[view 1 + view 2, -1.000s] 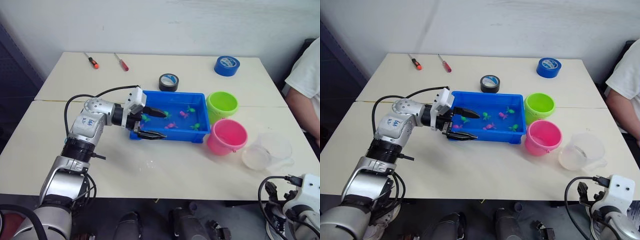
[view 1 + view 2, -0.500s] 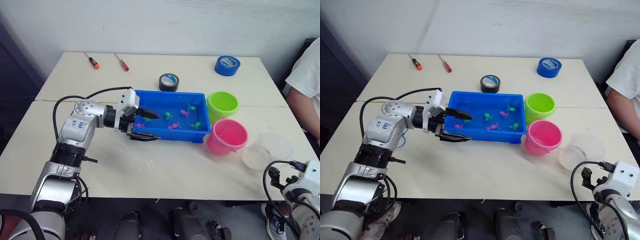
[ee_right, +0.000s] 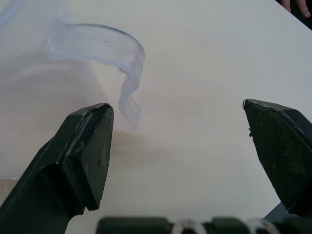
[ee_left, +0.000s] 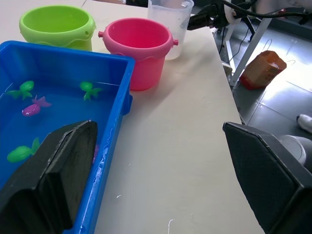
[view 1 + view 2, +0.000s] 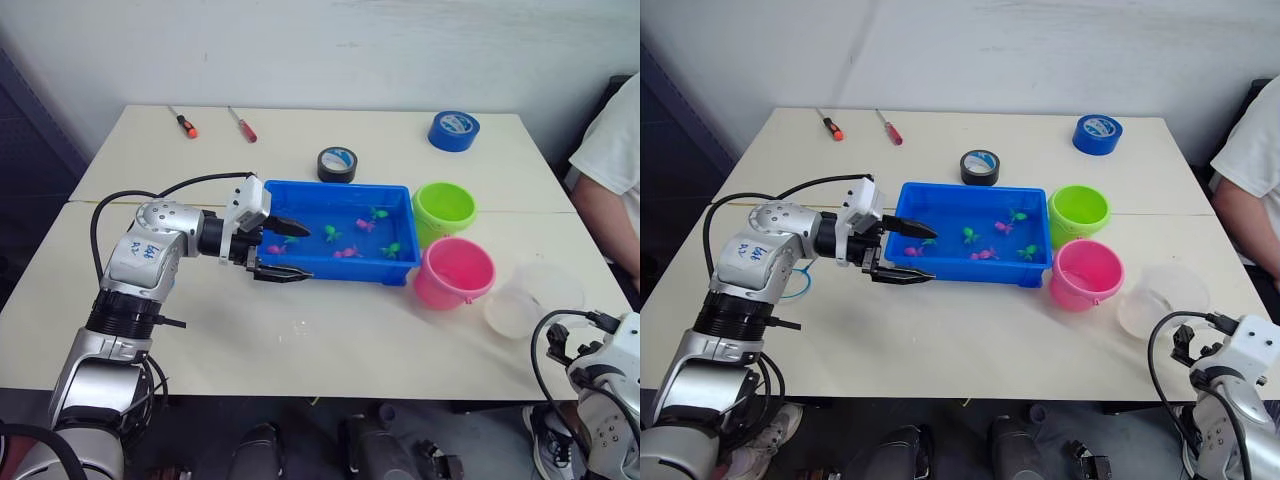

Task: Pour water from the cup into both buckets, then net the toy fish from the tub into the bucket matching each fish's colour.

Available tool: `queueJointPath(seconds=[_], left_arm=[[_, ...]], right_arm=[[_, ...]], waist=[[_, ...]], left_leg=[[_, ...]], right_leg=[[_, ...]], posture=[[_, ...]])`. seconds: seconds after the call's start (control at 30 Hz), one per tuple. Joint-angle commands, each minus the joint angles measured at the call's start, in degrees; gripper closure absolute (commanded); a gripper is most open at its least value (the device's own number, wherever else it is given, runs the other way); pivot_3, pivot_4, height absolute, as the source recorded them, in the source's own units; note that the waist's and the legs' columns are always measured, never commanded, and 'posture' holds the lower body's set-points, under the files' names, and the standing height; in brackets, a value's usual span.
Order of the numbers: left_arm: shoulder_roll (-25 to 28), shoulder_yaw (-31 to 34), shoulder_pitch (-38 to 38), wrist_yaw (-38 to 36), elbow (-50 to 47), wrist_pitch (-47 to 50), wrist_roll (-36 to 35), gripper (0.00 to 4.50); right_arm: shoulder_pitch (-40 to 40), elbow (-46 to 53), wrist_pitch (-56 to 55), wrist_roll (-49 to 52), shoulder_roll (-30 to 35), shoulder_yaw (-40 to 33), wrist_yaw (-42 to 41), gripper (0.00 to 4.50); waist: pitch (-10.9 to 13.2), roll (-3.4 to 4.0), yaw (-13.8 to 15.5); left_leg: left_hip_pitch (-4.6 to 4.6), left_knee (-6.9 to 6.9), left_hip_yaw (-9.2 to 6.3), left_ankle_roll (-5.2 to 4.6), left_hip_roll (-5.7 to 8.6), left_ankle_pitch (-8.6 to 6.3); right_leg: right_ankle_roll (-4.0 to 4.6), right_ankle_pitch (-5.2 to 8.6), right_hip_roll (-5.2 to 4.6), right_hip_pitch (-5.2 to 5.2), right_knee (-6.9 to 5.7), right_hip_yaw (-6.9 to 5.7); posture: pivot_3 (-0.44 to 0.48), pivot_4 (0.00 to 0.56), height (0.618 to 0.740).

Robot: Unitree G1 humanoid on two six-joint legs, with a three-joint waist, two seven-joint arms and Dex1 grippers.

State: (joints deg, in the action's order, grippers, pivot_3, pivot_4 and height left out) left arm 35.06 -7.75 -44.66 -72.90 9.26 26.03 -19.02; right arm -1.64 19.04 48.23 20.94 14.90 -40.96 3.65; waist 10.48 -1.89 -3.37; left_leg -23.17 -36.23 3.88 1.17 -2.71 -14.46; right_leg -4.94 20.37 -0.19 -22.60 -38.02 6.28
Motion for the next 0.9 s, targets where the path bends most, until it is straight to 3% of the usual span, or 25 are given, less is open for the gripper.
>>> queueJointPath(seconds=[0.03,0.57,0.7,0.9], left_arm=[[0.84,1.83,0.07,0.17,-2.76,0.32,-1.38,0.02],[2.1,2.41,1.14,1.44,-5.1,1.71,-2.19,0.02],[2.14,2.38,1.03,1.81,-5.21,1.81,-2.18,0.0],[2.61,2.38,0.98,1.81,-5.31,2.05,-2.26,0.0]], right_arm=[[0.85,-0.27,-3.14,-0.3,1.07,-1.56,0.71,0.02],[3.43,-4.49,-14.6,0.13,0.75,-0.77,2.04,0.02],[3.46,-5.13,-15.58,-0.14,0.63,0.12,2.54,1.29],[3.47,-5.21,-16.74,0.63,0.05,0.84,2.63,4.48]], waist=[[0.0,0.0,-0.01],[0.04,0.1,-0.08],[0.05,0.11,-0.05],[0.05,0.12,-0.07]], left_leg=[[0.0,0.0,0.0,0.0,0.0,0.0],[0.01,0.0,0.01,0.01,0.0,0.01],[0.01,0.0,0.01,0.01,0.0,0.01],[0.01,0.0,0.01,0.01,0.0,0.01]], right_leg=[[0.0,0.0,0.0,0.0,0.0,0.0],[0.0,0.0,0.0,0.0,-0.03,0.02],[0.0,0.0,0.0,0.0,-0.03,0.02],[0.0,0.0,0.0,0.0,-0.03,0.01]], posture=[[0.0,0.15,0.734],[0.0,0.15,0.734],[0.0,0.15,0.734],[0.0,0.15,0.734]])
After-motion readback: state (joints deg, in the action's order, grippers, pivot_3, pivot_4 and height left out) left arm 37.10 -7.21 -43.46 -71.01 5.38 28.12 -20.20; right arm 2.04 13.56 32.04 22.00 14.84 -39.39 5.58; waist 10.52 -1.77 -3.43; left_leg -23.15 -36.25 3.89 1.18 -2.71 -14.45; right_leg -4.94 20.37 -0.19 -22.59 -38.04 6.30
